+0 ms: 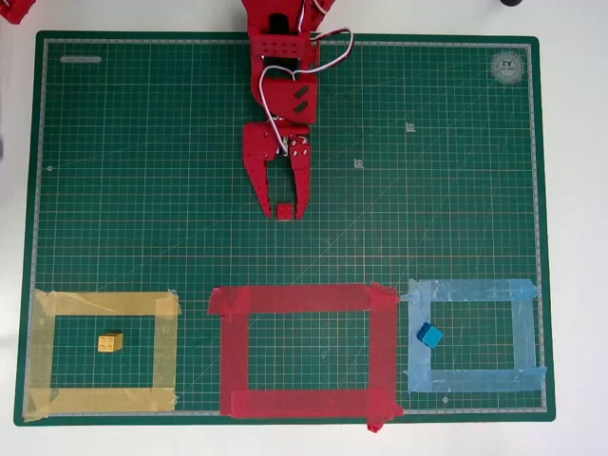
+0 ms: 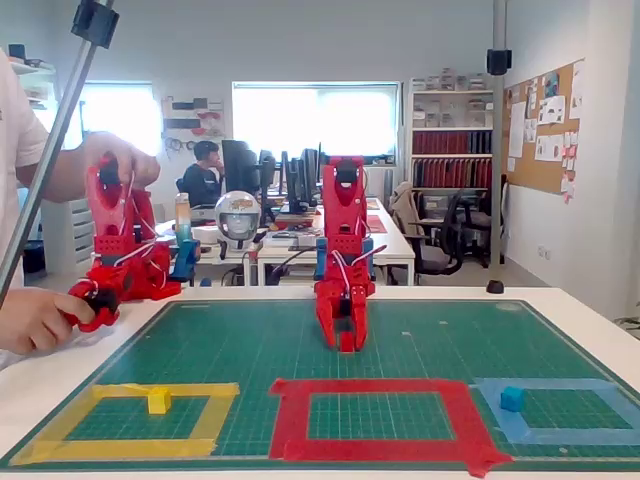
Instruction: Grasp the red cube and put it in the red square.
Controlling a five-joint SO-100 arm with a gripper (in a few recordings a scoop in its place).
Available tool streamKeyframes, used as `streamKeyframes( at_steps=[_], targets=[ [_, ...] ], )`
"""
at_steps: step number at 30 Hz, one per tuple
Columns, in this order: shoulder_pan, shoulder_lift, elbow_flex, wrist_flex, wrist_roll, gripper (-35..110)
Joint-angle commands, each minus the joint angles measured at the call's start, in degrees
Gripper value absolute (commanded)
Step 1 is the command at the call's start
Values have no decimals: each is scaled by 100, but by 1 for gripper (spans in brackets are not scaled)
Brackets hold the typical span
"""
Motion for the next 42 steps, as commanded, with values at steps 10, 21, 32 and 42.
streamKeyframes(
  at_steps=[10, 21, 32, 42],
  targets=[
    [62, 97, -70, -176, -123, -1],
    [0, 782, -580, 773, -114, -1],
    [-475, 545, -2602, 2188, 220, -1],
    [-940, -1468, -4913, 2136, 255, -1]
  ],
)
